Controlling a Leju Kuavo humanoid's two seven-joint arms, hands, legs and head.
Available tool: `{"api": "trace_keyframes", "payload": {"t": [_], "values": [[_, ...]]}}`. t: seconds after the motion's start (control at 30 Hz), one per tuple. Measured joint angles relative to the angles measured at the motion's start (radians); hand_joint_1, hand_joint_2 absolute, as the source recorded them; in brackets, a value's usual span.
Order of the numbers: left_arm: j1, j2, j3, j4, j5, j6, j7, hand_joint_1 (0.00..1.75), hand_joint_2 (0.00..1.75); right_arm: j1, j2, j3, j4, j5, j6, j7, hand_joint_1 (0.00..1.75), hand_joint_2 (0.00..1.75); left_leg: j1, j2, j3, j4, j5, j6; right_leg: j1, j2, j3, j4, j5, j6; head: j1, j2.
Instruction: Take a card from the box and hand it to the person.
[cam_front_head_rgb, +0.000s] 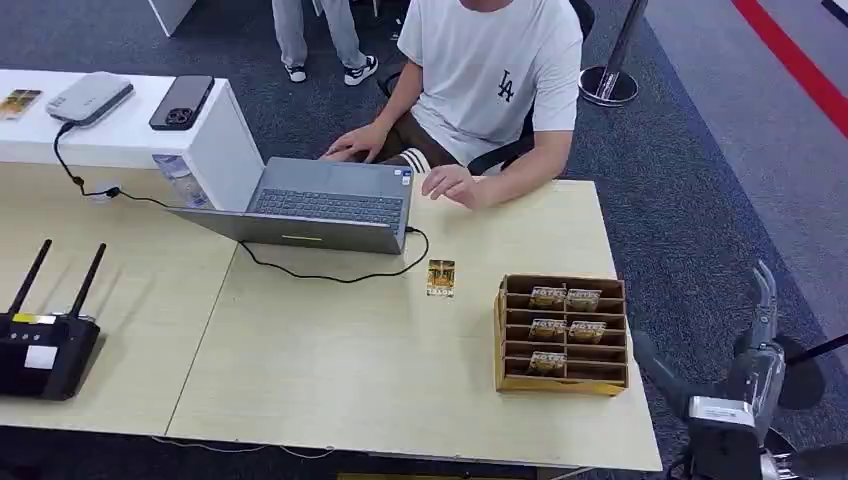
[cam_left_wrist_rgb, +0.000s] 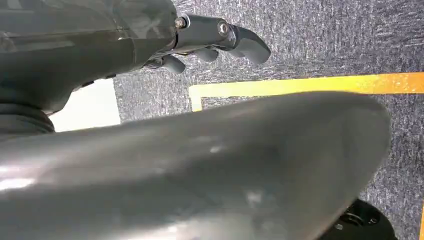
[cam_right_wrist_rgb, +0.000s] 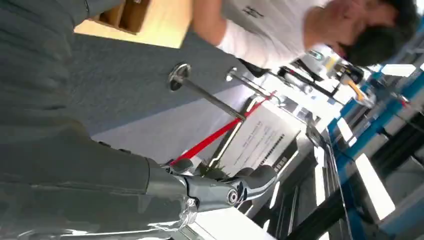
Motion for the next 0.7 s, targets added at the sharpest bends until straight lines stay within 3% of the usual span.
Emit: {"api": "trace_keyframes", "payload": {"t": [0.17,0.3,0.47,0.7], "values": [[0.0,0.0,-0.01,0.0,0.006,-0.005,-0.003,0.0,0.0,0.015,-0.006,0.1,0.0,0.396,-0.074,0.186,0.0,1.75,0.001,0.0,0.0,0.0,0.0,0.0,0.0,0.0,0.0,0.0,0.0,0.0,0.0,0.0],[0.0,-0.001,-0.016,0.0,0.012,-0.006,-0.01,0.0,0.0,0.022,-0.021,0.205,0.001,0.581,-0.084,0.302,0.0,1.75,0.001,0.0,0.0,0.0,0.0,0.0,0.001,0.0,0.0,0.0,0.0,0.0,0.0,0.0],[0.0,-0.001,-0.022,0.0,0.014,-0.006,-0.014,0.0,0.0,0.022,-0.033,0.285,0.007,0.629,-0.083,0.339,0.0,1.75,0.0,0.0,0.0,0.0,0.0,0.0,0.0,0.0,0.0,0.0,0.0,0.0,0.0,0.0],[0.0,-0.001,-0.023,0.0,0.015,-0.006,-0.014,0.0,0.0,0.021,-0.041,0.32,0.009,0.633,-0.082,0.344,0.0,1.75,0.0,0.0,0.0,0.0,0.0,0.0,0.0,0.0,0.0,0.0,0.0,0.0,0.0,0.0]]}}
